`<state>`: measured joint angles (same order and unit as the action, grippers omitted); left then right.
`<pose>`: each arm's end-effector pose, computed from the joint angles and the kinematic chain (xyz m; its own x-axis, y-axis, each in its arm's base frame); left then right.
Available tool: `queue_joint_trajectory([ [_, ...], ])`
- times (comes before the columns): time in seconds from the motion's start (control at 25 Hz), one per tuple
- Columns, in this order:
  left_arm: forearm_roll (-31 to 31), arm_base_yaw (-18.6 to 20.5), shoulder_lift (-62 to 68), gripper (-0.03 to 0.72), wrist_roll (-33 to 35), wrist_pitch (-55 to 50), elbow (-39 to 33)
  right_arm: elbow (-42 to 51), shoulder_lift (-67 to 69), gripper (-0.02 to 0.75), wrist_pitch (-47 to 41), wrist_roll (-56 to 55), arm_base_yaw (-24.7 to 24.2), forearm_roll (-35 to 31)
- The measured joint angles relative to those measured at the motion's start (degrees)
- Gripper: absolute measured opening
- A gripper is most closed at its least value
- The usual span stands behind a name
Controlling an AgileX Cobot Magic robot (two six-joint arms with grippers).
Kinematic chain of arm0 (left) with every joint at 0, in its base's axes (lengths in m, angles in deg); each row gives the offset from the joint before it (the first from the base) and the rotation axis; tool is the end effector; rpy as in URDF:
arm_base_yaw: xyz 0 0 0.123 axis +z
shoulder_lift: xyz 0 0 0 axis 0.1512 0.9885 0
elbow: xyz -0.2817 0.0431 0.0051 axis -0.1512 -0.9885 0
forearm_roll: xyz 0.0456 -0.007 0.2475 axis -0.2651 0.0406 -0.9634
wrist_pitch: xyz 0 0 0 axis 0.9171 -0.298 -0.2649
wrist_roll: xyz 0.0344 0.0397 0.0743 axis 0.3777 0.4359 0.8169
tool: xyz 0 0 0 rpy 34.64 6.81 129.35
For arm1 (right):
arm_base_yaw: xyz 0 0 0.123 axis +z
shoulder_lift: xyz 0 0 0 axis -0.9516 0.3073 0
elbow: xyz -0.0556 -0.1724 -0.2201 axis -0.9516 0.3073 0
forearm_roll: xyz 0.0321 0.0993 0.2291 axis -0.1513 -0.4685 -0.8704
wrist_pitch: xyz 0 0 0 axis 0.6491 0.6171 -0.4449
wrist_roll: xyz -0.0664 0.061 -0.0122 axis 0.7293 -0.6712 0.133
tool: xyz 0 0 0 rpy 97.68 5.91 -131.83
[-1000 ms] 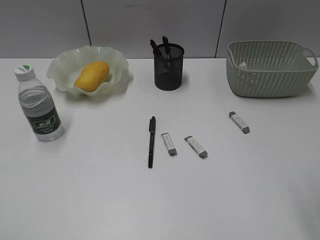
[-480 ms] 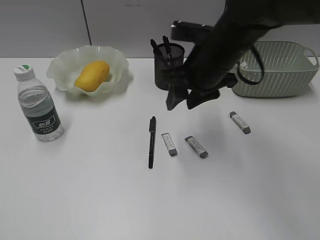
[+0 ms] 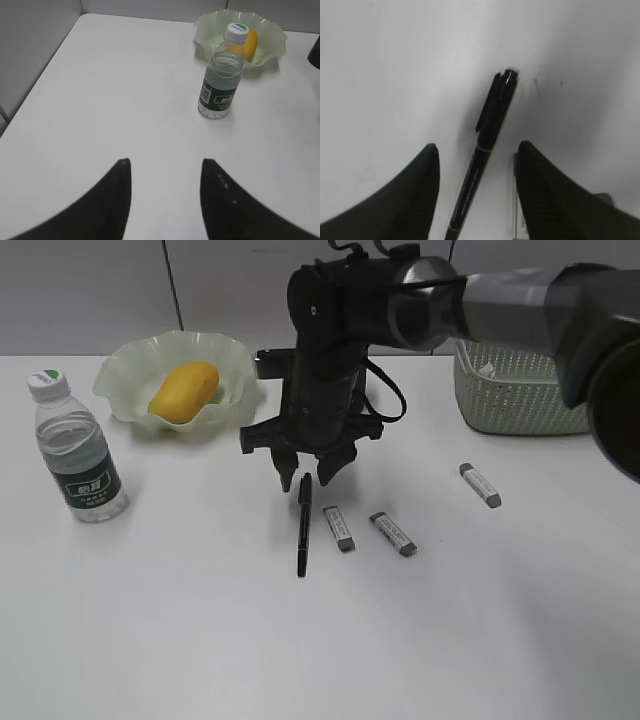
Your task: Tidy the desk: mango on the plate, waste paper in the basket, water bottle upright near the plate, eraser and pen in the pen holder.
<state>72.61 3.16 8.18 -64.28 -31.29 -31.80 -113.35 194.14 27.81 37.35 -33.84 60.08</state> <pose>-0.0049 0.0121 0.2888 -0.4301 -0.1206 -0.8947 -0.0898 0.9918 -0.0906 0.3826 0.3095 0.1372 -0.9486 -0.2619 -0.1778 -0.2884 0.9465 0.1445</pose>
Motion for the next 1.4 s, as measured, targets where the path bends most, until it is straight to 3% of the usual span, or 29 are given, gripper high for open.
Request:
queue_joint_trajectory([
  [0.32,0.00,0.00,0.00,0.340,0.00,0.00,0.00,-4.08,6.22,0.385,-2.00,-2.78,0.00,1.33],
  [0.44,0.00,0.00,0.00,0.340,0.00,0.05,0.00,-4.57,6.65,0.281,-2.55,-3.26,0.00,2.20],
  [0.52,0.00,0.00,0.00,0.340,0.00,0.05,0.00,-4.57,6.65,0.142,-2.60,-3.33,0.00,2.99],
  [0.68,0.00,0.00,0.00,0.340,0.00,0.05,0.00,-4.63,6.67,0.133,-1.86,-4.42,0.00,4.57],
  [0.76,0.00,0.00,0.00,0.340,0.00,0.05,0.00,-4.45,5.87,0.133,-0.21,-5.20,0.38,9.32],
  [1.08,0.00,0.00,0.00,0.335,0.00,0.05,0.00,-4.69,-9.95,0.132,21.98,-10.15,0.10,28.89],
  [1.28,0.00,0.00,0.00,0.329,0.00,0.05,0.00,-4.01,-9.84,0.132,37.93,-21.65,-3.63,43.71],
  [1.4,0.00,0.00,0.00,0.329,0.00,0.05,0.00,-3.73,-7.20,0.132,45.97,-24.27,-6.34,46.64],
])
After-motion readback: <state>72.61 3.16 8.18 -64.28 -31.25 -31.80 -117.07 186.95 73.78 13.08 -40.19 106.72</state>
